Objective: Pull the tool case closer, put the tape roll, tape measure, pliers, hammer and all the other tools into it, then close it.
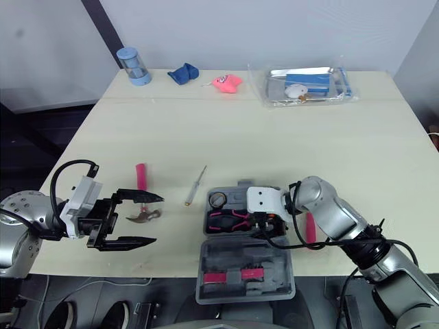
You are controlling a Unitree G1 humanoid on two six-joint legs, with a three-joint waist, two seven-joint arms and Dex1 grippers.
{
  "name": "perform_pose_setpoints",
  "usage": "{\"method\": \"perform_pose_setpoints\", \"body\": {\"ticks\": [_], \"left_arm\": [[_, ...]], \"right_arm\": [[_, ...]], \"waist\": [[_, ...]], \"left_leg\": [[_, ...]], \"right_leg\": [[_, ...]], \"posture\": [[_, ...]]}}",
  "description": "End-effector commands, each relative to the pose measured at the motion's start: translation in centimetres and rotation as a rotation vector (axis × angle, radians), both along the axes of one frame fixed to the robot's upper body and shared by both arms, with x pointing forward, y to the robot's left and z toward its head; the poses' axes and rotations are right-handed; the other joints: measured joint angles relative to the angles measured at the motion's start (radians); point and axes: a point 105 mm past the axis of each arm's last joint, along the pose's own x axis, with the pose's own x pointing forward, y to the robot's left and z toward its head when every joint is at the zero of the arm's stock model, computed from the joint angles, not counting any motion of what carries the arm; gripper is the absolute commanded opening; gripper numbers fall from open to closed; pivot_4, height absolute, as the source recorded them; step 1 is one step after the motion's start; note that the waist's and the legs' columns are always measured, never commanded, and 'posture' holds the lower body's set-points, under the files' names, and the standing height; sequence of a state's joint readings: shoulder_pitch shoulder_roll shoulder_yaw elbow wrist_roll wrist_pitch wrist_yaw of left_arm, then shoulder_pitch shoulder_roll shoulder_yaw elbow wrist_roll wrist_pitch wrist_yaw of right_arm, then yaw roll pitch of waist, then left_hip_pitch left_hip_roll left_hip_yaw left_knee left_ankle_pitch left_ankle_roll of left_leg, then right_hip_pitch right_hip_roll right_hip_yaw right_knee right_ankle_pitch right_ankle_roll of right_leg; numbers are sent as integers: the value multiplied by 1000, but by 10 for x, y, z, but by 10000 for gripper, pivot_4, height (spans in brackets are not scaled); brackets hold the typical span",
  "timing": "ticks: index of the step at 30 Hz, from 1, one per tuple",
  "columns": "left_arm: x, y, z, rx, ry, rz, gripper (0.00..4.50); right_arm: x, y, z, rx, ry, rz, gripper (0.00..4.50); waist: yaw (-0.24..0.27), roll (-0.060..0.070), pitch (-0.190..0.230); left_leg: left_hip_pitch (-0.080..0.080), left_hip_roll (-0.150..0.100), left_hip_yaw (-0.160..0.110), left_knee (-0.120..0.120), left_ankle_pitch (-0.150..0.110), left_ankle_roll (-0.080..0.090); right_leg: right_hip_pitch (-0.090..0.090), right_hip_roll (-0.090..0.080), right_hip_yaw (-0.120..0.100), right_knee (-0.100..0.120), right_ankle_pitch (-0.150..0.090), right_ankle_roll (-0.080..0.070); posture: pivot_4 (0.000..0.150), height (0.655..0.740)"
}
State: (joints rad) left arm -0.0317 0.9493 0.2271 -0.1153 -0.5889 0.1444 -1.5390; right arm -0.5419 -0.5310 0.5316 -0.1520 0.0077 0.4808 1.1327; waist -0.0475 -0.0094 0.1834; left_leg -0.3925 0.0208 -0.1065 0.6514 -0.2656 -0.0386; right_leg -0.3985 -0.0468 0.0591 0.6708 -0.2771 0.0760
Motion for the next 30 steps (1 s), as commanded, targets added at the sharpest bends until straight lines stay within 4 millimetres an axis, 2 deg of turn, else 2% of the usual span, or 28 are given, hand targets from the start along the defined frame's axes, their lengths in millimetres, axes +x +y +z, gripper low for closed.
{"method": "perform_pose_setpoints", "body": {"ticks": [1,7,9,10,14,20,25,30], "left_arm": [[-1,0,5,1,-21,-20,45000],[-1,0,4,-2,-21,-16,45000],[0,0,4,-2,-21,-16,45000],[0,0,4,-3,-21,-15,45000],[1,0,3,-4,-20,-15,45000],[1,0,1,-8,-18,-10,45000],[-1,-1,-1,-15,-15,-6,45000],[-3,-2,-7,-15,-6,3,45000]], "right_arm": [[3,6,7,88,-9,-19,37429],[11,5,0,103,-17,-47,10402],[12,5,-1,104,-17,-48,2246],[13,5,-2,106,-18,-52,397],[18,3,-12,96,-6,-78,397],[20,-12,-49,-1,71,-160,397],[6,-24,-77,-83,220,-207,397],[2,-37,-99,-180,246,-241,397]], "waist": [[1,0,0],[3,0,0],[2,0,0],[1,0,0],[1,0,0],[1,-1,-1],[2,-2,-3],[5,-4,-12]], "left_leg": [[0,0,0,0,0,0],[0,0,0,1,0,0],[0,0,0,1,0,0],[0,0,0,1,0,0],[1,0,0,1,0,0],[2,0,1,1,0,0],[11,0,4,1,0,0],[13,0,5,1,0,0]], "right_leg": [[0,0,0,0,0,0],[0,0,0,1,0,0],[0,0,0,1,0,0],[0,0,0,1,0,0],[0,0,0,2,0,0],[0,0,1,3,0,0],[6,0,3,7,-1,-1],[7,0,4,7,-1,-1]], "posture": [[1500,7400],[1500,7400],[1500,7400],[1500,7400],[1500,7400],[1500,7400],[1500,7400],[1500,7400]]}}
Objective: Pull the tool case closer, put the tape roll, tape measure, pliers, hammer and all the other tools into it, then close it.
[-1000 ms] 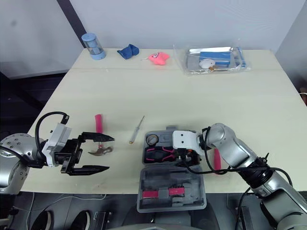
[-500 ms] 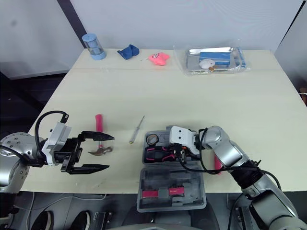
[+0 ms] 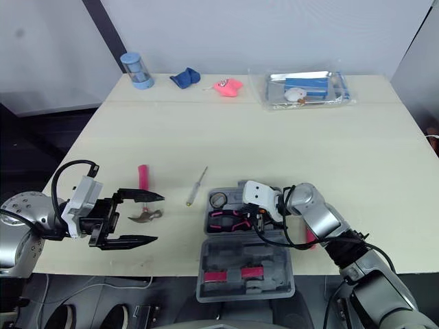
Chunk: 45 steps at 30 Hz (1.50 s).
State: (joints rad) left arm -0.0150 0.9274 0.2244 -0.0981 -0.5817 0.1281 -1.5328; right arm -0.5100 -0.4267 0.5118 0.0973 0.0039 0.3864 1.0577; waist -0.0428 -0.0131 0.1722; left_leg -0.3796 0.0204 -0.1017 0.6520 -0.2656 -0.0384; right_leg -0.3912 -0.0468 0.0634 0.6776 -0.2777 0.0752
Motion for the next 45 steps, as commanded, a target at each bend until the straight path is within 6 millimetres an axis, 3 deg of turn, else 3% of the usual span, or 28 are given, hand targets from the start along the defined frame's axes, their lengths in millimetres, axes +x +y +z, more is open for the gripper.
{"method": "perform_pose_setpoints", "body": {"ticks": [1,4,9,13,16,20,23,27,30,36,38,42,45], "left_arm": [[-4,-3,-2,4,-15,-13,45000],[-4,-4,-7,-8,-6,6,45000],[0,2,-6,-88,1,110,45000],[1,16,-8,-133,-1,258,45000],[-1,31,-15,-138,-13,369,45000],[-15,47,-28,-197,25,523,45000],[-23,64,-34,-227,29,655,45000],[-35,81,-44,-228,48,768,45000],[-42,96,-53,-226,53,856,45000],[-56,118,-72,-215,78,986,45000],[-58,125,-78,-204,81,1014,45000],[-60,132,-84,-167,78,1013,45000],[-51,121,-82,-169,60,958,45000]], "right_arm": [[-15,-39,-66,-238,166,-100,397],[-11,-35,-61,-179,142,-116,397],[3,-17,-10,125,-21,-138,397],[3,-29,44,392,-181,-171,397],[-3,-46,58,461,-222,-215,397],[-10,-96,68,527,-282,-385,397],[-28,-145,61,509,-286,-524,397],[-60,-193,49,482,-246,-668,397],[-86,-223,37,439,-219,-771,7949],[-126,-263,14,372,-155,-935,37890],[-133,-270,8,363,-144,-969,44296],[-142,-286,-5,354,-115,-1052,44296],[-134,-279,-3,357,-120,-1015,44296]], "waist": [[1,0,-3],[2,0,-11],[3,1,-11],[1,2,-6],[-3,3,-5],[0,4,-4],[10,3,-4],[7,4,-3],[5,4,-3],[-1,3,-4],[0,3,-4],[1,2,-4],[2,2,-4]], "left_leg": [[0,0,0,0,0,0],[2,0,0,0,0,0],[12,0,0,-4,0,0],[9,0,0,-4,0,0],[9,0,0,-4,0,0],[9,1,0,-5,0,0],[7,1,0,-5,0,0],[6,1,-1,-5,0,0],[7,1,0,-5,0,0],[8,1,4,-6,0,0],[9,1,6,-6,0,0],[9,1,6,-6,0,0],[9,1,6,-7,0,0]], "right_leg": [[1,0,0,0,0,0],[3,0,0,-1,0,0],[14,0,0,-6,0,0],[12,0,0,-6,0,0],[11,0,0,-6,0,0],[11,0,0,-7,0,0],[12,-1,0,-11,0,0],[12,-1,-1,-13,0,0],[13,-1,-1,-14,0,0],[13,0,3,-15,-2,-2],[13,0,4,-15,-3,-3],[13,0,4,-15,-3,-3],[13,-1,5,-15,-3,-3]], "posture": [[1500,7400],[1500,7400],[1500,7400],[1500,7400],[1500,7400],[1500,7400],[1500,7400],[1500,7400],[1500,7400],[1500,7400],[1500,7400],[1500,7400],[1500,7400]]}}
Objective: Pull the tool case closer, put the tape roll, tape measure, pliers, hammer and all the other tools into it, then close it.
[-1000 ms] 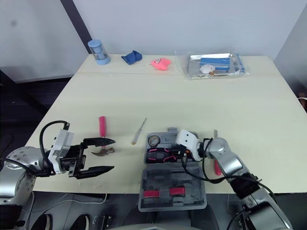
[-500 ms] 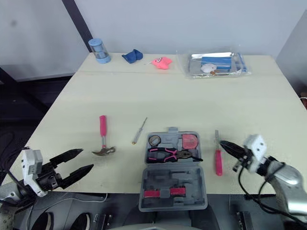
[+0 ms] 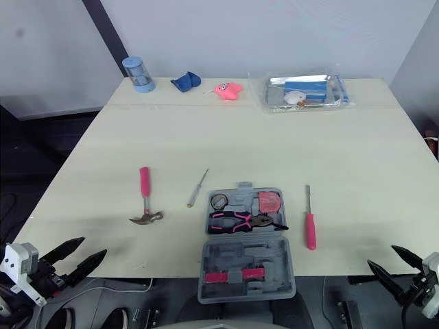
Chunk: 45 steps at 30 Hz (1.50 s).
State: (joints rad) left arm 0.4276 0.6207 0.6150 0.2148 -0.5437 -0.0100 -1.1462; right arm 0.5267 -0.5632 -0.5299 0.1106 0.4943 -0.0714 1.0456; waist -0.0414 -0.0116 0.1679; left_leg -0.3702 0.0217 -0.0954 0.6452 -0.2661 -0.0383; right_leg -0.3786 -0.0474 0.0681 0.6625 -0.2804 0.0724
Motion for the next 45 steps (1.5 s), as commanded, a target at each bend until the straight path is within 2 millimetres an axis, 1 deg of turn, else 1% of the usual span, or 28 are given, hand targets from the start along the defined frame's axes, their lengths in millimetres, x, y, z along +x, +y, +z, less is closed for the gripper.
{"method": "perform_pose_setpoints", "body": {"ticks": [1,6,12,14,15,17,18,19,20,21,22,23,24,25,26,27,28,34,37,40,45], "left_arm": [[11,-13,11,34,-49,-90,45000],[22,-53,15,5,-41,-292,45000],[32,-88,16,114,-40,-534,45000],[37,-98,16,133,-49,-599,39915],[38,-102,16,141,-52,-620,36632],[40,-109,15,161,-47,-680,26510],[41,-113,12,177,-41,-719,22259],[42,-116,9,195,-31,-758,16187],[43,-119,6,206,-25,-785,10361],[44,-122,3,209,-16,-811,5933],[45,-124,2,209,-10,-831,4295],[46,-126,1,210,-6,-847,0],[46,-127,-2,226,0,-869,0],[46,-128,-4,240,9,-889,0],[47,-129,-6,253,12,-905,0],[48,-130,-7,257,12,-911,0],[50,-131,-6,252,8,-909,0],[54,-137,-10,246,12,-924,0],[54,-140,-13,240,18,-931,0],[55,-142,-16,236,23,-934,0],[58,-147,-22,252,39,-949,0]], "right_arm": [[12,8,16,-27,-66,55,44296],[35,54,42,33,-109,261,44296],[59,98,56,-34,-136,482,44296],[66,113,56,-69,-132,557,45000],[68,117,54,-88,-126,580,45000],[72,127,51,-110,-93,638,45000],[76,133,50,-118,-78,664,45000],[79,139,47,-146,-65,705,39490],[82,144,45,-172,-54,740,35319],[85,148,42,-201,-43,762,30794],[88,151,39,-225,-37,784,29148],[89,154,38,-239,-34,806,20358],[91,158,38,-246,-32,822,18757],[92,162,38,-250,-30,841,14824],[93,164,37,-271,-23,865,9779],[93,165,36,-293,-18,882,5989],[94,165,35,-323,-8,901,830],[99,165,30,-436,24,957,830],[99,163,24,-494,54,981,830],[100,163,21,-514,63,989,830],[100,169,13,-540,70,1014,830]], "waist": [[0,0,0],[-2,1,0],[2,1,0],[3,1,0],[3,1,0],[3,1,0],[3,1,0],[2,1,0],[1,1,0],[1,1,0],[0,1,0],[0,1,1],[0,1,1],[1,1,1],[1,1,1],[1,1,1],[1,1,1],[1,1,1],[0,2,1],[1,2,1],[1,2,1]], "left_leg": [[0,0,0,0,0,0],[1,0,1,-1,0,0],[1,0,1,-2,0,0],[1,0,1,-2,0,0],[1,0,1,-2,0,0],[1,0,1,-2,0,0],[1,0,1,-2,0,0],[1,0,1,-2,0,0],[1,0,1,-2,0,0],[1,0,1,-2,0,0],[1,0,1,-2,0,0],[2,0,1,-2,0,0],[1,0,1,-2,0,0],[1,0,1,-2,0,0],[1,0,1,-2,0,0],[1,0,0,-2,0,0],[1,0,0,-2,0,0],[0,0,-1,-2,0,0],[1,0,-1,-2,0,0],[0,0,-1,-2,0,0],[0,0,-1,-2,0,0]], "right_leg": [[0,0,0,0,0,0],[0,0,1,0,1,2],[0,0,1,0,2,3],[0,0,1,0,2,3],[0,0,1,0,2,4],[0,0,1,0,2,4],[0,0,1,0,2,4],[0,0,1,0,2,4],[0,0,1,0,3,4],[0,0,1,0,3,4],[0,0,1,0,3,4],[0,0,1,0,3,4],[0,0,1,0,3,4],[0,0,1,0,3,4],[0,0,1,0,3,4],[0,0,0,0,3,4],[0,0,0,0,3,4],[0,0,0,0,3,4],[0,0,0,0,3,4],[0,0,-1,0,3,4],[0,0,-1,0,3,4]], "posture": [[1500,7400],[1500,7400],[1500,7400],[1500,7400],[1500,7400],[1500,7400],[1500,7400],[1500,7400],[1500,7400],[1500,7400],[1500,7400],[1500,7400],[1500,7400],[1500,7400],[1500,7400],[1500,7400],[1500,7400],[1500,7400],[1500,7400],[1500,7400],[1500,7400]]}}
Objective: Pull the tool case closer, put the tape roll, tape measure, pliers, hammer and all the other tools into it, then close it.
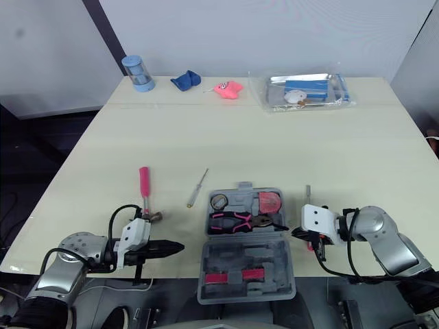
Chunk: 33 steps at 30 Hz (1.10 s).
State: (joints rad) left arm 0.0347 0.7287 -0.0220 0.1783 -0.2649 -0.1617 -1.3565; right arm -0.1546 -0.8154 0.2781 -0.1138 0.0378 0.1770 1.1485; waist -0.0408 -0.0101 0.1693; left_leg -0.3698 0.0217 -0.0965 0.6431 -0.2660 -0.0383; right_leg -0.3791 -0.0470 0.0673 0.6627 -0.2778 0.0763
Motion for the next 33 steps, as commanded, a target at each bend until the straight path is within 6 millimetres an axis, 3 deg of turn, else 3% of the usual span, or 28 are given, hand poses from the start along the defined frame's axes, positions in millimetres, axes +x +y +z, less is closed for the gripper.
{"method": "perform_pose_setpoints", "body": {"ticks": [1,33], "left_arm": [[2,-5,-2,13,-8,-28,0],[22,-29,-26,18,37,-24,0]], "right_arm": [[1,7,1,-12,-26,44,830],[9,24,-8,21,-38,37,830]], "waist": [[0,0,0],[-1,0,0]], "left_leg": [[0,0,0,0,0,0],[1,0,-1,0,0,0]], "right_leg": [[0,0,0,0,0,0],[0,0,-1,1,0,0]], "posture": [[1500,7400],[1500,7400]]}}
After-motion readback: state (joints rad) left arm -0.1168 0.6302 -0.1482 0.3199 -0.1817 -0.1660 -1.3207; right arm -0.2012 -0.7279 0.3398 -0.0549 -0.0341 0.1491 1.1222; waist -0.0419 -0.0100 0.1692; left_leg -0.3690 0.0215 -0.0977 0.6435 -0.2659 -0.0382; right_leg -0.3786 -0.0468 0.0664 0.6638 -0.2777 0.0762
